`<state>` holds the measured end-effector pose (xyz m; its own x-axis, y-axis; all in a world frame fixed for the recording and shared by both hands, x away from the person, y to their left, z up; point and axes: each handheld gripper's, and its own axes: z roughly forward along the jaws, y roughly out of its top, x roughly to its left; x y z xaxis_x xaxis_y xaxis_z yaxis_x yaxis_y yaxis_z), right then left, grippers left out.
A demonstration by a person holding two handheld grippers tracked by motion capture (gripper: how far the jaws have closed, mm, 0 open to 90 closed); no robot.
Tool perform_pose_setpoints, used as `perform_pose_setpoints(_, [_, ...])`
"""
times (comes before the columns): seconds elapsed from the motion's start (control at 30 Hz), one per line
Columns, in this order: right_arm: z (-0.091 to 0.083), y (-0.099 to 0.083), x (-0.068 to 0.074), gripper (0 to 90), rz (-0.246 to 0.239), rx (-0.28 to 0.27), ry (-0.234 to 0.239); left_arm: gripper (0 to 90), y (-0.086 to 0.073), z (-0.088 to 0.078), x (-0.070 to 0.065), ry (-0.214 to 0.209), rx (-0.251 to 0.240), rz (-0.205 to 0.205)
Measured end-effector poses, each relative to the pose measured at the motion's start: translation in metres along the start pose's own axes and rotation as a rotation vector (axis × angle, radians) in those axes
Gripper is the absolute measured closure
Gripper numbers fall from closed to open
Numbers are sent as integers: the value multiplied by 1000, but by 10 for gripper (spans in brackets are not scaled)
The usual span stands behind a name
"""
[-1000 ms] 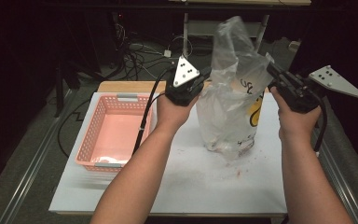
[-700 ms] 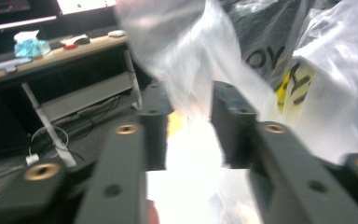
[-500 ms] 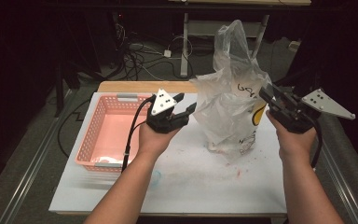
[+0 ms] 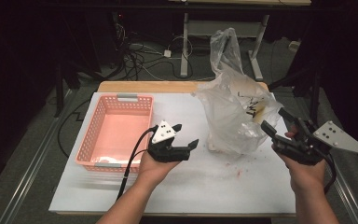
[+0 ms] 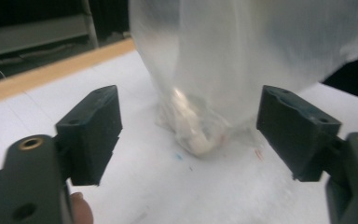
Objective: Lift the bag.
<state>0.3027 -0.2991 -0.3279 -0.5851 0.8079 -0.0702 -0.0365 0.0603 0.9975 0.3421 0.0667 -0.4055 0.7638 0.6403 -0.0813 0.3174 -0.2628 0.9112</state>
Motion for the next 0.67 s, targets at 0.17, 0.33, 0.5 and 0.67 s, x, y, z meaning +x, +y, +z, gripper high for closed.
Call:
perform_pose_setpoints(0.17, [-15, -12, 5, 199, 9, 40, -5, 100, -18, 3, -9, -2, 15, -3])
perform_pose_setpoints(0.33, [-18, -37, 3, 145, 38, 112, -17, 0, -37, 3, -15, 0, 38, -1])
perform_pose_setpoints(0.5, [-5, -77, 3, 52, 56, 242, -9, 0, -50, 4, -16, 7, 42, -11])
perform_pose_setpoints(0.67, [4, -96, 2, 0, 62, 299, -11, 0, -52, 3, -17, 9, 35, -10])
